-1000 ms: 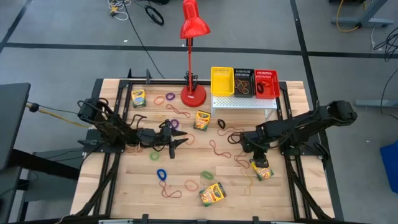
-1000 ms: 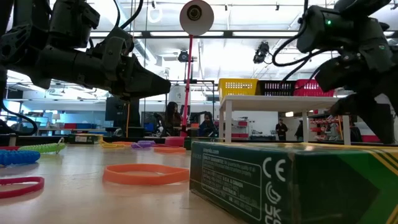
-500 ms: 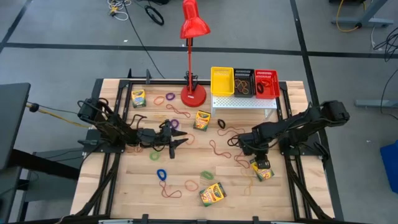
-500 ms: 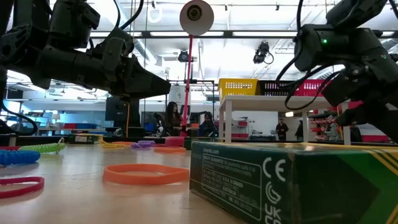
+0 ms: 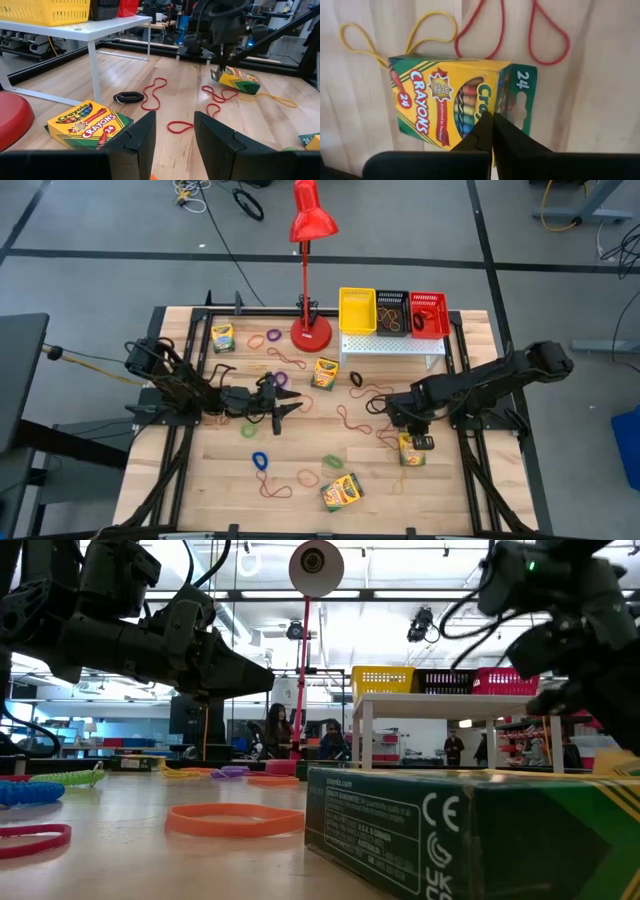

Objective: Pick & Place Office Desk Supplies
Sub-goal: Put the crayon box into the yellow bin on the shelf

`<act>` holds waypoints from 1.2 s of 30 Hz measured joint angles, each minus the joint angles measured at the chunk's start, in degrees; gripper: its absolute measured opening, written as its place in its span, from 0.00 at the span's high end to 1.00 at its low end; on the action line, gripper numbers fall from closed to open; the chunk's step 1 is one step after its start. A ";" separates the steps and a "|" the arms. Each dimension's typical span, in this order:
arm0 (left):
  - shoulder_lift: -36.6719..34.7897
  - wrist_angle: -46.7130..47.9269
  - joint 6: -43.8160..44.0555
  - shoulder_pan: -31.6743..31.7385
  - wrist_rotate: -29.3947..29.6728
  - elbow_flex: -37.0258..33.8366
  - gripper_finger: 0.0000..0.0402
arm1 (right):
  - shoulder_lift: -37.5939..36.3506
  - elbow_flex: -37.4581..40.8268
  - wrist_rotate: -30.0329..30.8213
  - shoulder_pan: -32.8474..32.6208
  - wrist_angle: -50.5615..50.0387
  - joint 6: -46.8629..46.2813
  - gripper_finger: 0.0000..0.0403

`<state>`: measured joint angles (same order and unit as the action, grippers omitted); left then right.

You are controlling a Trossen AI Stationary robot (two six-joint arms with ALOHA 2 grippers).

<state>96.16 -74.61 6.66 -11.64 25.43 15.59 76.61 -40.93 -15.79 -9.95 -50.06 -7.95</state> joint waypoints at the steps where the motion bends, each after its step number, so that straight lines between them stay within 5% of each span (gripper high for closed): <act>1: 0.00 -0.02 0.00 0.00 0.00 0.00 0.65 | -0.40 -0.75 1.13 -0.49 -1.24 -0.59 0.99; 19: 0.00 0.94 0.92 0.00 0.00 0.00 0.65 | 0.13 -16.45 37.85 -15.40 -16.15 -24.81 1.00; 36: 0.10 1.76 9.31 -0.02 -0.15 0.38 0.65 | 19.76 -16.43 69.94 -21.52 -7.50 -25.96 1.00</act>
<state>96.26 -72.85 15.97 -11.66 25.29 15.97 96.37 -57.36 54.15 -31.47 -57.57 -33.91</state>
